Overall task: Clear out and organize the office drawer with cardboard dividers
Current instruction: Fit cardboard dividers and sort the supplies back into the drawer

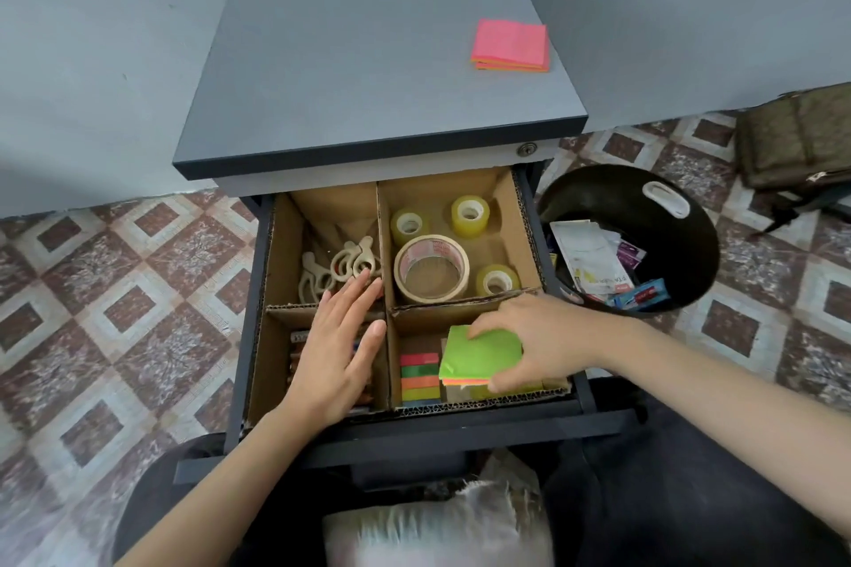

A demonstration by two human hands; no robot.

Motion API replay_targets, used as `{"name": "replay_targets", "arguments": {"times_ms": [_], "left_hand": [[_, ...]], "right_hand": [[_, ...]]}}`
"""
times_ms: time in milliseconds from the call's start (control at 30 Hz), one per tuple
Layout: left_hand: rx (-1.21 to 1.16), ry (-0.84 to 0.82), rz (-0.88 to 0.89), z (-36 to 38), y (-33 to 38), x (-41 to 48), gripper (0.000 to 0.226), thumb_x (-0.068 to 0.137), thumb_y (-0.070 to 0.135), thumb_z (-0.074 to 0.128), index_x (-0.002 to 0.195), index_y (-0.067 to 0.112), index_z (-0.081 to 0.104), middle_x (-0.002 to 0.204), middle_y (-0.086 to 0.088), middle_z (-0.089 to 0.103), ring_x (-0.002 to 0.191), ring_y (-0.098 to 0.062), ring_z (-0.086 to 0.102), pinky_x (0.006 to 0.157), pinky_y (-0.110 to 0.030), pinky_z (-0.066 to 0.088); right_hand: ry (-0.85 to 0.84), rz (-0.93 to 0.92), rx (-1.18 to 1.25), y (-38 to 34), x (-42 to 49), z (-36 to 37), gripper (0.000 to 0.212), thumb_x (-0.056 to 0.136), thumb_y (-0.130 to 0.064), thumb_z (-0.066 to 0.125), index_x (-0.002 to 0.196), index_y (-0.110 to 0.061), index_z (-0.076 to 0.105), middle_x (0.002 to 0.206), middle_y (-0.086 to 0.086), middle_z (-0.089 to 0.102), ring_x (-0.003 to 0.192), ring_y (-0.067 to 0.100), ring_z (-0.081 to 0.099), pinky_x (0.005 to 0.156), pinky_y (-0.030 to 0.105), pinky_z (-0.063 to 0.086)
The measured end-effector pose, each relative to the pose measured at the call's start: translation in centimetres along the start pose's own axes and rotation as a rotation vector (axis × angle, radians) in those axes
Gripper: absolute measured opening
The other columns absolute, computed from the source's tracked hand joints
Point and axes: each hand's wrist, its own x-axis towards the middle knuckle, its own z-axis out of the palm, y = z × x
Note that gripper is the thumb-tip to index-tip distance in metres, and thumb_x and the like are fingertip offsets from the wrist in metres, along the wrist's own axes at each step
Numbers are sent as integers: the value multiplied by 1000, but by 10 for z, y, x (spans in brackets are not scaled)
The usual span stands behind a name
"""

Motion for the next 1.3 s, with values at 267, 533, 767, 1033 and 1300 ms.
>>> {"name": "replay_targets", "arguments": {"times_ms": [267, 533, 767, 1033, 1300], "left_hand": [[6, 0, 1, 2, -3, 0, 69, 88, 71, 8, 140, 31, 30, 150, 12, 24, 141, 2, 12, 117, -20, -3], [18, -2, 4, 3, -4, 0, 65, 88, 72, 11, 138, 36, 29, 150, 12, 27, 142, -2, 16, 118, -23, -2], [44, 1, 5, 4, -4, 2, 69, 87, 72, 10, 140, 32, 32, 149, 13, 27, 141, -4, 18, 117, -23, -1], [53, 9, 8, 4, -5, 2, 74, 88, 71, 12, 141, 26, 37, 147, 6, 35, 140, -10, 24, 118, -30, 4], [73, 24, 19, 5, -6, 2, 70, 89, 70, 14, 141, 28, 36, 141, 14, 34, 139, -8, 26, 115, -16, -2]], "right_hand": [[-105, -20, -345, -2, 21, 15, 71, 88, -53, 53, 147, -39, 15, 129, 18, 43, 115, 32, 49, 91, 36, 42], [-142, -28, -428, -12, 29, 19, 73, 98, -8, 37, 145, -49, 0, 118, 20, 47, 98, 29, 54, 79, 37, 48], [-148, -14, -332, -13, 33, 19, 70, 92, 6, 29, 147, -38, 24, 129, 18, 43, 111, 31, 50, 81, 34, 43], [-149, 18, -256, -8, 23, 20, 66, 92, 3, 31, 143, -39, 32, 128, 17, 43, 114, 32, 49, 90, 37, 45], [-195, 35, -255, -10, 22, 16, 67, 92, 0, 34, 144, -43, 28, 125, 14, 45, 112, 30, 49, 93, 39, 43]]}}
